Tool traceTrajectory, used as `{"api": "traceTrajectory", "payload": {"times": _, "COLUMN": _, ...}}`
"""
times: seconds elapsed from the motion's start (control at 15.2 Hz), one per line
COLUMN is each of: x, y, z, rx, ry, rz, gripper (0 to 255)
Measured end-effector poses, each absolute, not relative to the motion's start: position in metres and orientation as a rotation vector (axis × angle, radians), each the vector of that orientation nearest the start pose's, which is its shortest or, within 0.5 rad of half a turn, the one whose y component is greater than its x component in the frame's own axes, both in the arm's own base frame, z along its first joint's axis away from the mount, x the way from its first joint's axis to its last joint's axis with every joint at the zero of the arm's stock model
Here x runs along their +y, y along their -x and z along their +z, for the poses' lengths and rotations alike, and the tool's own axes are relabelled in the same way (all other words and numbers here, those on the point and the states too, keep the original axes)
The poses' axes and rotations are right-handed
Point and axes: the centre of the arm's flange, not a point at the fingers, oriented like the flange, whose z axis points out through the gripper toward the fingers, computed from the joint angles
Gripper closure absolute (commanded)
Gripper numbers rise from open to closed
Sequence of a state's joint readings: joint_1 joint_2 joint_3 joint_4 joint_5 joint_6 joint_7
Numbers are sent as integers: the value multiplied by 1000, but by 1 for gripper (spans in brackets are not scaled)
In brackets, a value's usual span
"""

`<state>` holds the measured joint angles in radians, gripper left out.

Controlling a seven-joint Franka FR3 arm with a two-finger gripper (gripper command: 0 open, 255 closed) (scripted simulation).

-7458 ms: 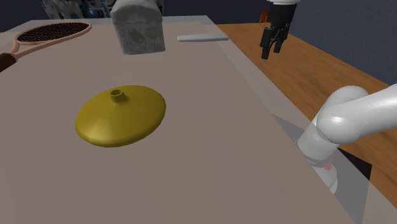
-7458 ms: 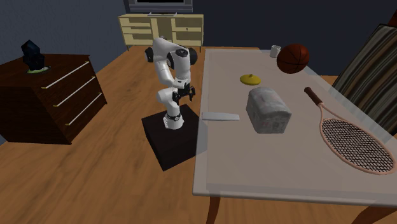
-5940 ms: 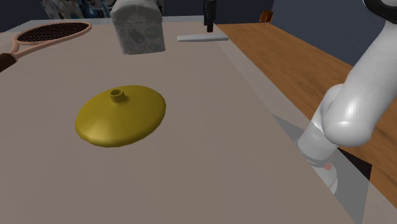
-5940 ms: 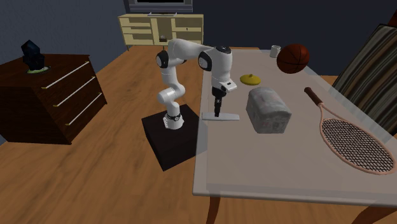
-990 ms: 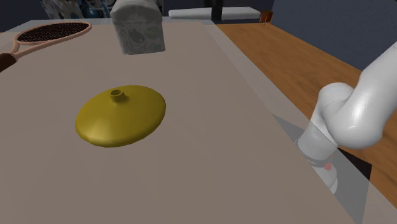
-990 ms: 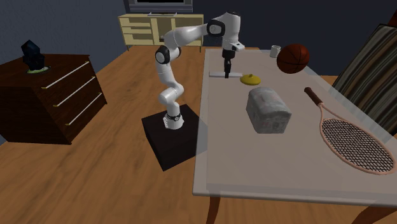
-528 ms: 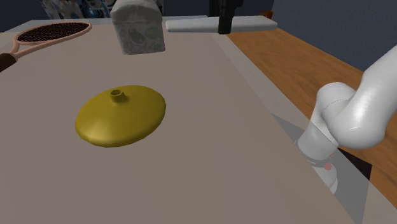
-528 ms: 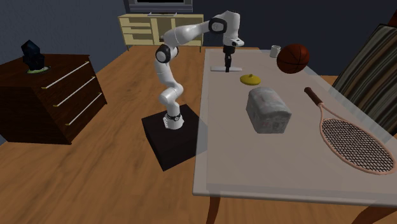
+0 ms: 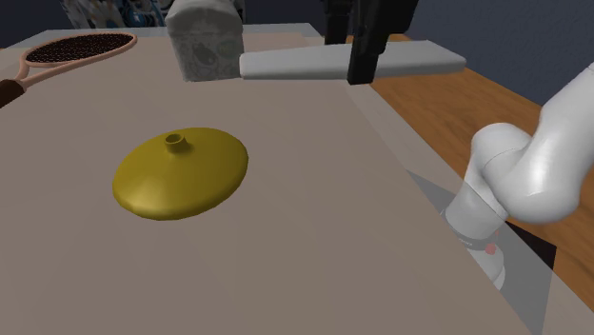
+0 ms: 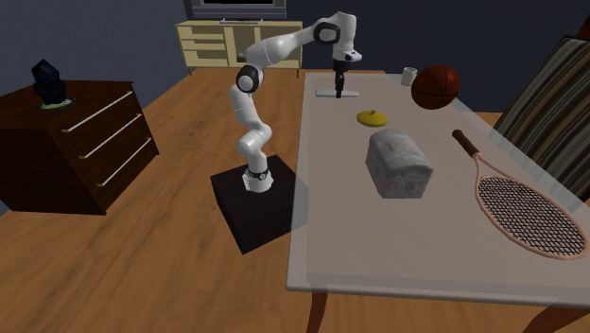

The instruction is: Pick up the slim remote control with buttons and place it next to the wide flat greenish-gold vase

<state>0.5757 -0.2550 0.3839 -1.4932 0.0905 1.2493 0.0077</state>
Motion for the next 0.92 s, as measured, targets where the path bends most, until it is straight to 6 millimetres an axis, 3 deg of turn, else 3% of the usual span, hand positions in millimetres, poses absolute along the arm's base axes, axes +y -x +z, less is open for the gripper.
{"api": "traceTrajectory", "payload": {"times": 0.59, "x": 464, "y": -119, "z": 745, "rx": -1471, "ry": 2790, "rz": 5, "gripper": 255}}
{"api": "traceTrajectory", "payload": {"times": 0.92, "x": 475, "y": -110, "z": 724, "rx": -1466, "ry": 2791, "rz": 6, "gripper": 255}}
